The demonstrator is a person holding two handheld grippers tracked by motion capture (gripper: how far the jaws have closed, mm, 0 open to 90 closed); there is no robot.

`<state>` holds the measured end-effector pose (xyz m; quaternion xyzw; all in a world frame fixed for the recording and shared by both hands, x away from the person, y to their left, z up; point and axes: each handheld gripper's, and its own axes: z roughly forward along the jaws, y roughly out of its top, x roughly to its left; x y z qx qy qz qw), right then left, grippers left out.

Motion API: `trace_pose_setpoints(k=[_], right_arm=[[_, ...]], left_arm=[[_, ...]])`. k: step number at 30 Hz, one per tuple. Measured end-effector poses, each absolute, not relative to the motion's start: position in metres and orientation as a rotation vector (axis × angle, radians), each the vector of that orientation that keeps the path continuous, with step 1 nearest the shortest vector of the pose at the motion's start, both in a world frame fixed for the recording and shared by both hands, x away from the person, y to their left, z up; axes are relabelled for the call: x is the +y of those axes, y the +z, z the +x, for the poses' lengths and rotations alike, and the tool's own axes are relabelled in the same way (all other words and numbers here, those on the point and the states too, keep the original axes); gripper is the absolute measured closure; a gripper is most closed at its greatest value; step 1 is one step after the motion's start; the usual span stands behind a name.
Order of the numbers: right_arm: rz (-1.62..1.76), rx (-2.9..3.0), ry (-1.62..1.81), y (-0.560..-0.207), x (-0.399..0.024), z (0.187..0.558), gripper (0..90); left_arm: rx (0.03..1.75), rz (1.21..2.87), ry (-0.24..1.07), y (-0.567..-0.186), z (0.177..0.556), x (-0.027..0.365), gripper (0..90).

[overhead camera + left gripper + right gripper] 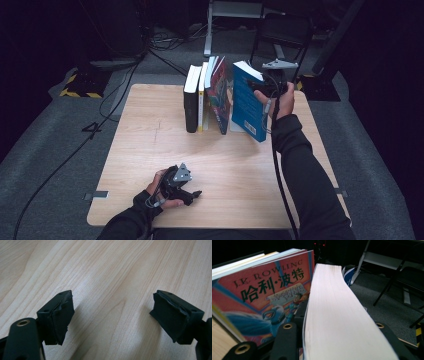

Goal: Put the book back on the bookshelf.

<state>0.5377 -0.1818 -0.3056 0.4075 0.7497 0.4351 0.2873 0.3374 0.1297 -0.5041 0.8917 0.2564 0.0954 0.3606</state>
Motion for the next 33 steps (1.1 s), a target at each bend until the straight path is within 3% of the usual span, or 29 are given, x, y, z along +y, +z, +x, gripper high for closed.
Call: trace_pose_setpoints(k=[13, 33], right_arm=[[1.090, 2.009, 1.194, -0.321, -0.209, 0.507, 58.6], [1.059, 2.019, 1.175, -0.328, -0.218, 0.489, 56.3]], left_arm=[[0.658, 2.297, 0.244, -0.504, 0.338, 0.130, 17.5], [0.658, 2.297, 0.245, -0.504, 0.338, 0.130, 17.5]])
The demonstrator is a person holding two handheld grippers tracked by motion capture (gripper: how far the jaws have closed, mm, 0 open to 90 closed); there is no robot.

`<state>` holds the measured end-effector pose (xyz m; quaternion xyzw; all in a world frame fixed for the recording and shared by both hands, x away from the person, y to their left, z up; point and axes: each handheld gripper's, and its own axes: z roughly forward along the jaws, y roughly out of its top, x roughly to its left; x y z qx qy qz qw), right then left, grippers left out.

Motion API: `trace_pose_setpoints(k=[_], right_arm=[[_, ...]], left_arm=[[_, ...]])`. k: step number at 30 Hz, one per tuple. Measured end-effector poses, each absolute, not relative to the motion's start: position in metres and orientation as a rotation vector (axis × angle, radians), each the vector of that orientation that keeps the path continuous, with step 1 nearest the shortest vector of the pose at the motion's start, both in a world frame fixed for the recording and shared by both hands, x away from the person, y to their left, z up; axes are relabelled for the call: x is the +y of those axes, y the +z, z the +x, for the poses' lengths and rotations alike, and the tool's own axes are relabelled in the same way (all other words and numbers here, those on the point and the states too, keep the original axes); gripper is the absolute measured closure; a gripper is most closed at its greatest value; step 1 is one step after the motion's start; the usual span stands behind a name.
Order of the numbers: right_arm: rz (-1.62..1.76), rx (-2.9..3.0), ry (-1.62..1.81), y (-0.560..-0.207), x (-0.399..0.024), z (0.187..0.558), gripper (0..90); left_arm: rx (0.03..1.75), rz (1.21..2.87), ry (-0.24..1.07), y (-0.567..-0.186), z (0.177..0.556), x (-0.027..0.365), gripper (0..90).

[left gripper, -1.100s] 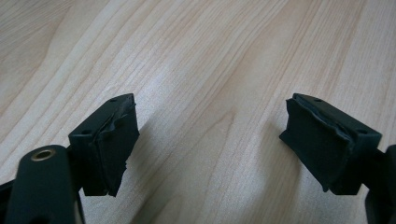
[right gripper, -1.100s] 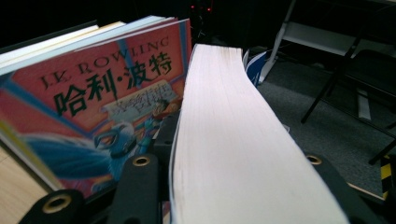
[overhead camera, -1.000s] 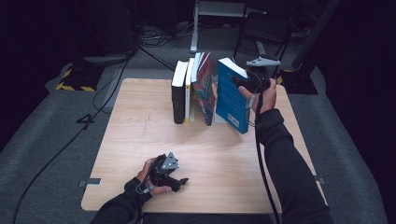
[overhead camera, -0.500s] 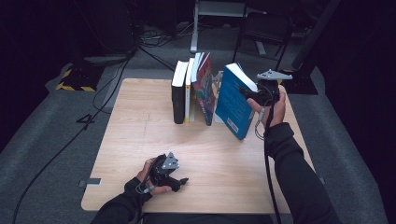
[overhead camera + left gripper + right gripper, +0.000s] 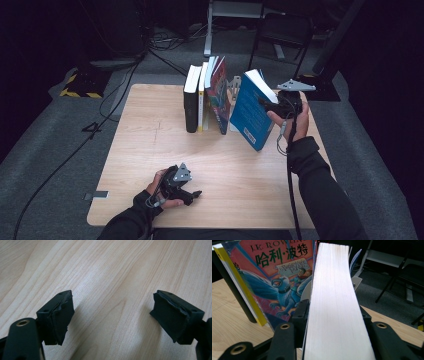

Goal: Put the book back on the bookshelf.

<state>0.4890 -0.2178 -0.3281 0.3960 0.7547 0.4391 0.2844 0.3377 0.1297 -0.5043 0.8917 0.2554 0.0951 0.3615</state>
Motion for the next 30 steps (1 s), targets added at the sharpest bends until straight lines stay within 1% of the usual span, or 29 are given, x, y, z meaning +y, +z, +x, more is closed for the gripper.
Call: trace_pose_setpoints(k=[3, 7, 20, 25, 30], right_arm=[[1.054, 2.014, 1.160, -0.329, -0.219, 0.487, 52.0], [1.050, 2.017, 1.178, -0.331, -0.223, 0.484, 48.4], [1.049, 2.030, 1.193, -0.347, -0.236, 0.470, 39.4], [1.083, 2.012, 1.237, -0.369, -0.242, 0.463, 37.4], [1.093, 2.030, 1.229, -0.399, -0.244, 0.457, 38.5]], left_arm=[[0.659, 2.297, 0.245, -0.504, 0.338, 0.130, 17.5], [0.659, 2.296, 0.245, -0.504, 0.338, 0.130, 17.5], [0.659, 2.297, 0.246, -0.504, 0.338, 0.130, 17.6], [0.660, 2.297, 0.246, -0.504, 0.338, 0.130, 17.5], [0.660, 2.296, 0.246, -0.504, 0.338, 0.130, 17.5]])
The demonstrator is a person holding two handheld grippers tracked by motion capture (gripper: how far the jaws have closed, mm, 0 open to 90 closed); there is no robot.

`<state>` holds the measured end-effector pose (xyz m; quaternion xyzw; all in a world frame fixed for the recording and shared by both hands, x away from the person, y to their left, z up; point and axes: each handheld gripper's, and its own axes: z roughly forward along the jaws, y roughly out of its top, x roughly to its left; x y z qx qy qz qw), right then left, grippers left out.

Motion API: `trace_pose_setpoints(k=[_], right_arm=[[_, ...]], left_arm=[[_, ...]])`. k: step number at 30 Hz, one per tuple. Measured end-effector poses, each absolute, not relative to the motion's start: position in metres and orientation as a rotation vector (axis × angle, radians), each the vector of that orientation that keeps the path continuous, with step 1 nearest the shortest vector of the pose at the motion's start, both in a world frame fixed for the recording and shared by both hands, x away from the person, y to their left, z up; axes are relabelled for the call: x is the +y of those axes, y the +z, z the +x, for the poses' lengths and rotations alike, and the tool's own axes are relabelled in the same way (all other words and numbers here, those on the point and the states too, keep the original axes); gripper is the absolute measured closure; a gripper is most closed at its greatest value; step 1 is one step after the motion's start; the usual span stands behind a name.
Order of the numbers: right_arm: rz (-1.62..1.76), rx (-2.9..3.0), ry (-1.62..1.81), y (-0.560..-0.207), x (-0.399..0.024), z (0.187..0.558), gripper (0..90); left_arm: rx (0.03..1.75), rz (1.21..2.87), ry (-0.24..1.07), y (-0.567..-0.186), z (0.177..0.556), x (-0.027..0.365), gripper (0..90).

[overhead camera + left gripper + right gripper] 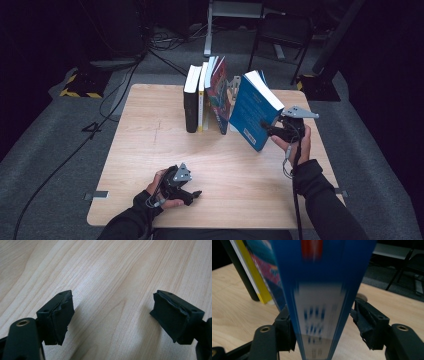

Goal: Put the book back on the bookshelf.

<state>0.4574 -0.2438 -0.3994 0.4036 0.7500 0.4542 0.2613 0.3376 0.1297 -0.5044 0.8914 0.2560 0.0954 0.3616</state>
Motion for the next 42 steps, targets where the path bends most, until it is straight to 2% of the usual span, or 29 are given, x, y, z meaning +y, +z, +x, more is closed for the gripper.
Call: trace_pose_setpoints(k=[9, 10, 12, 16, 29, 42], right_arm=[[1.041, 2.047, 1.193, -0.446, -0.242, 0.456, 43.8], [1.037, 2.043, 1.199, -0.448, -0.242, 0.456, 45.0], [1.011, 2.029, 1.244, -0.454, -0.242, 0.454, 53.8], [0.990, 2.014, 1.213, -0.464, -0.235, 0.454, 54.8], [1.080, 1.920, 1.177, -0.467, -0.210, 0.455, 60.0], [1.237, 1.730, 1.162, -0.471, -0.179, 0.461, 60.5]], left_arm=[[0.660, 2.296, 0.245, -0.504, 0.338, 0.130, 17.5], [0.659, 2.297, 0.246, -0.504, 0.338, 0.130, 17.5], [0.660, 2.296, 0.246, -0.504, 0.338, 0.130, 17.5], [0.660, 2.296, 0.245, -0.504, 0.338, 0.130, 17.5], [0.656, 2.298, 0.245, -0.504, 0.338, 0.129, 17.5], [0.654, 2.298, 0.245, -0.504, 0.338, 0.129, 17.7]])
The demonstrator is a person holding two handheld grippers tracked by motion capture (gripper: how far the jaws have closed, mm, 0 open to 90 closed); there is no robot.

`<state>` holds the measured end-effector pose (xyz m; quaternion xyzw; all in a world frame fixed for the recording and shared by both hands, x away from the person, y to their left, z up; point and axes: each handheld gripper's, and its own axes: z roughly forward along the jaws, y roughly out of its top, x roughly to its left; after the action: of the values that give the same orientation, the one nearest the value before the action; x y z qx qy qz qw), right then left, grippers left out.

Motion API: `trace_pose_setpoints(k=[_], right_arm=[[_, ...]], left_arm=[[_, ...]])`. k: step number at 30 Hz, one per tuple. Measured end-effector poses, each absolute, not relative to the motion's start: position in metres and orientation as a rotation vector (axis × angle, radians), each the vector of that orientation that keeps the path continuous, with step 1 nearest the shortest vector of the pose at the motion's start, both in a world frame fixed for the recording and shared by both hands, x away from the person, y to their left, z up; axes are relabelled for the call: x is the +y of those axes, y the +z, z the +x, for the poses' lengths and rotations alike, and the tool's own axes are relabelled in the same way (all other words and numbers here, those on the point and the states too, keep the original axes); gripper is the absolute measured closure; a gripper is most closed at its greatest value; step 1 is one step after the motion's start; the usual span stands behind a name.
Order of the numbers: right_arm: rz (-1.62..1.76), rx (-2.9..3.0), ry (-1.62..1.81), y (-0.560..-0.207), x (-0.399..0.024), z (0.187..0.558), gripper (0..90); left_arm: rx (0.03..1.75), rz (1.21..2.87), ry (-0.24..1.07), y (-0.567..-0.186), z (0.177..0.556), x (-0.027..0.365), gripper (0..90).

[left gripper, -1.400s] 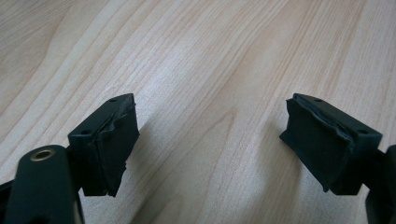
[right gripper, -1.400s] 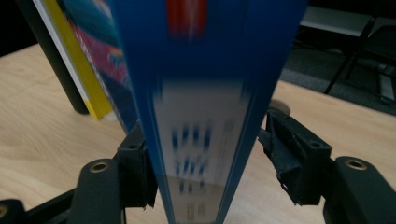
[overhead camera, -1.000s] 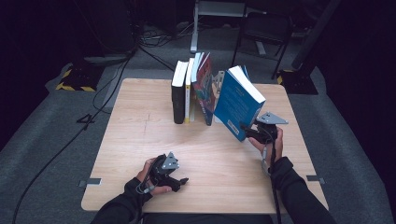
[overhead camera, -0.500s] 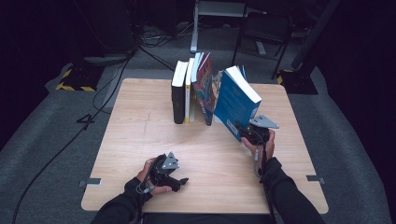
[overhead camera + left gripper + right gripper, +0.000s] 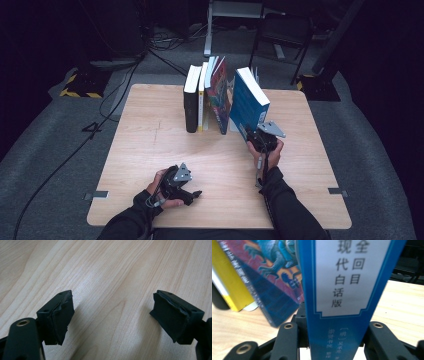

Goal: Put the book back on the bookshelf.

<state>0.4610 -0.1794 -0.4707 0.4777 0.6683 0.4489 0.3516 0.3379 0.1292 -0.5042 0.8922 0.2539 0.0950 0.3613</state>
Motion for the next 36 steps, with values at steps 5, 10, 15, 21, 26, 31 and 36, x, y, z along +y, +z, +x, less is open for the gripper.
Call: trace_pose_setpoints(k=[5, 10, 15, 21, 26, 31, 36], right_arm=[[1.278, 1.708, 1.158, -0.470, -0.182, 0.467, 60.4], [1.310, 1.695, 1.154, -0.469, -0.182, 0.476, 60.4], [1.314, 1.693, 1.149, -0.469, -0.177, 0.483, 60.3], [1.315, 1.698, 1.131, -0.467, -0.170, 0.495, 60.4], [1.305, 1.708, 1.125, -0.466, -0.165, 0.498, 60.2], [1.288, 1.719, 1.112, -0.466, -0.157, 0.500, 59.6], [1.298, 1.722, 1.135, -0.466, -0.159, 0.499, 57.1]], left_arm=[[0.649, 2.300, 0.242, -0.504, 0.338, 0.129, 17.7], [0.646, 2.300, 0.241, -0.504, 0.338, 0.129, 17.6], [0.644, 2.301, 0.239, -0.504, 0.338, 0.128, 17.6], [0.634, 2.304, 0.238, -0.504, 0.339, 0.127, 17.5], [0.629, 2.305, 0.235, -0.504, 0.339, 0.125, 17.5], [0.628, 2.304, 0.236, -0.504, 0.339, 0.125, 17.6], [0.628, 2.305, 0.237, -0.504, 0.339, 0.125, 17.7]])
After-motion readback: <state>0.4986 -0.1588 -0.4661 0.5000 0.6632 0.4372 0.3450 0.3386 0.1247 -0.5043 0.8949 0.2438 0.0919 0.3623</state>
